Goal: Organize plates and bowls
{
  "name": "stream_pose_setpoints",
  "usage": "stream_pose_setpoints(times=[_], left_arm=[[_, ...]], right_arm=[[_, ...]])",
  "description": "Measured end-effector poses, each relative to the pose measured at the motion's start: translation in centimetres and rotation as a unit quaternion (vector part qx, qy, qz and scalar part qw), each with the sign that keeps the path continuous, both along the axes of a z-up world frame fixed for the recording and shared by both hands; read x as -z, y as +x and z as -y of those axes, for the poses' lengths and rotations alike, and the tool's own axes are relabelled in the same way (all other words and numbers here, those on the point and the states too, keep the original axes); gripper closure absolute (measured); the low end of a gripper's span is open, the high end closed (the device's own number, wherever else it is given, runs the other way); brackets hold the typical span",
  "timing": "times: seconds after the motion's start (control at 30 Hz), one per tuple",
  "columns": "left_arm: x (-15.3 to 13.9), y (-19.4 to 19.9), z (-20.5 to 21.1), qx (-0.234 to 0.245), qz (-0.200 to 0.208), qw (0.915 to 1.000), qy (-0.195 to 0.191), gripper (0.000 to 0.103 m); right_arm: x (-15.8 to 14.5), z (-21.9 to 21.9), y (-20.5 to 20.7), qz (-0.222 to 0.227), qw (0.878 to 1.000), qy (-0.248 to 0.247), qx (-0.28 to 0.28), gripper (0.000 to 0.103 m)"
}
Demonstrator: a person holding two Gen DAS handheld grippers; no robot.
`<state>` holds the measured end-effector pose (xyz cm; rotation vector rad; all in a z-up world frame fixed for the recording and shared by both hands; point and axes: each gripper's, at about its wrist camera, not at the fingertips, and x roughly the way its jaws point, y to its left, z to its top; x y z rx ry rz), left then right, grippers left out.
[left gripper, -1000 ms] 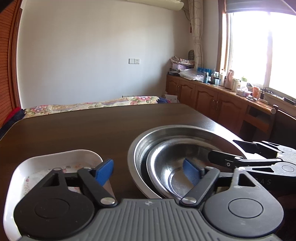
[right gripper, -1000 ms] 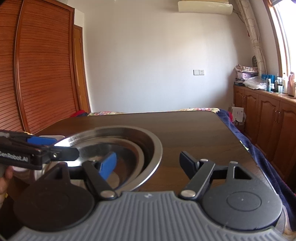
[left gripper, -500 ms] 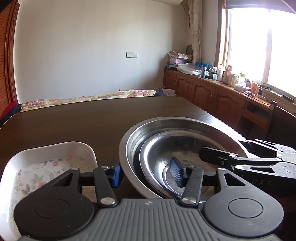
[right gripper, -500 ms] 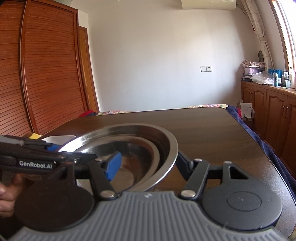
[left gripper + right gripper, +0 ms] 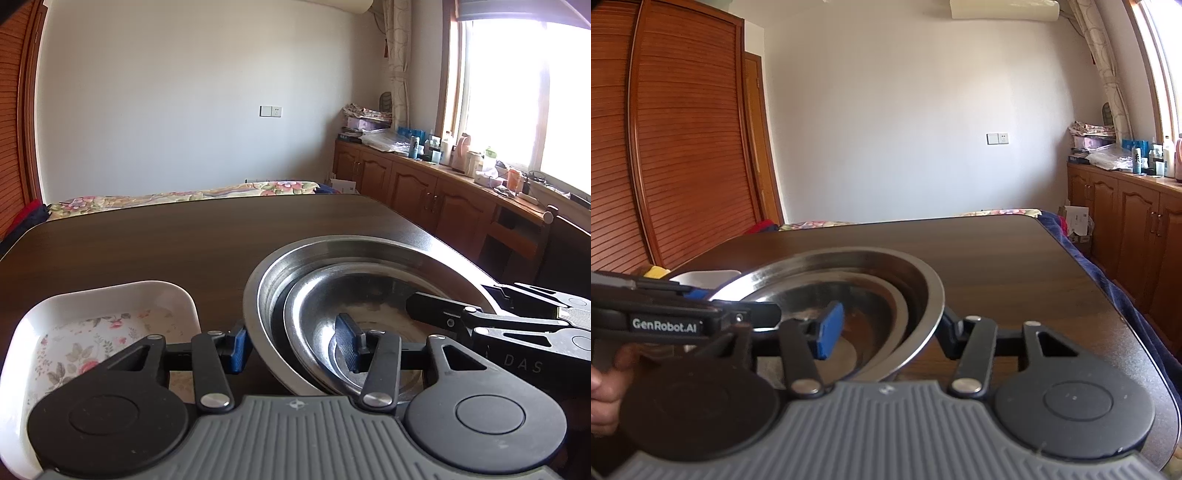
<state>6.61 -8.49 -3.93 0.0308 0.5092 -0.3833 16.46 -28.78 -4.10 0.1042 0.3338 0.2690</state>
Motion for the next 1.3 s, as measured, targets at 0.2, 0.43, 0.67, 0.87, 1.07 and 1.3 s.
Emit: stream_pose_setpoints(times=[0.2, 0.43, 0.67, 0.87, 1.07, 1.3], left_arm=[[-0.3, 0.0, -0.1, 0.002, 0.000, 1.0000, -0.004, 0.056], [-0.7, -0.1, 0.0, 0.002, 0.012, 0.9999, -0.007, 0.056], [-2.1, 0.2, -0.1, 0.001, 0.025, 0.9996, -0.010, 0.056], [-3.9, 0.4, -0.3, -0.002, 0.040, 0.9991, -0.010, 0.056], [-5.3, 0.4, -1.3, -0.011, 0.053, 0.9985, -0.009, 0.056], [-6.2, -0.1, -3.5, -0.029, 0.060, 0.9978, -0.006, 0.056]], right_arm=[[-0.1, 0.1, 0.0, 0.002, 1.000, 0.006, 0.010, 0.055], [-0.6, 0.3, -0.2, 0.010, 1.000, 0.013, 0.015, 0.057], [-1.4, 0.5, 0.1, 0.022, 1.000, 0.012, 0.010, 0.057], [-2.7, 0.2, 0.6, 0.039, 0.999, 0.005, 0.004, 0.057], [-3.8, -0.7, 1.1, 0.053, 0.999, -0.003, -0.010, 0.057], [-4.6, -2.3, 1.2, 0.061, 0.998, -0.009, -0.029, 0.057]])
